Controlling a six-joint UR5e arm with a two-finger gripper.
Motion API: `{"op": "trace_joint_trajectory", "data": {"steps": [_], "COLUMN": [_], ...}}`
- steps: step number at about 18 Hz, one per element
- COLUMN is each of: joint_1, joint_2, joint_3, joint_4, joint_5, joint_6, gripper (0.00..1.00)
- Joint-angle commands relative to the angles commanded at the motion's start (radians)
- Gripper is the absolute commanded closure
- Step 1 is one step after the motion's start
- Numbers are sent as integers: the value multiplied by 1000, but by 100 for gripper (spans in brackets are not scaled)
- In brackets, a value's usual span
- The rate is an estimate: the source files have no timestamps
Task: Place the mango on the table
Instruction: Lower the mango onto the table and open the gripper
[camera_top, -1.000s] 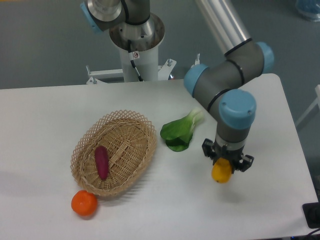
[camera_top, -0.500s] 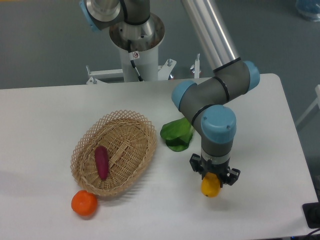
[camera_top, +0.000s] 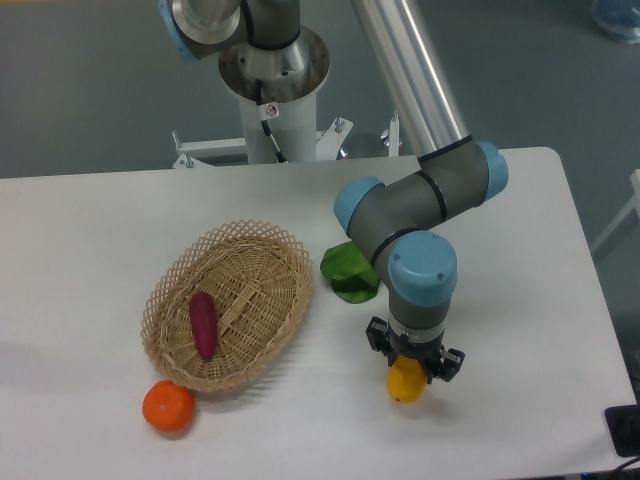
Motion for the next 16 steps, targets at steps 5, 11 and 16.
{"op": "trace_joint_trajectory", "data": {"steps": [5, 11, 16], "joint_1": [0, 15, 75], "joint_2": [15, 66, 107], "joint_3": [6, 6, 18], "joint_4": [0, -5, -9], "joint_5": [-5, -20, -23], "joint_6": [2, 0, 14], "gripper": [0, 0, 0]}}
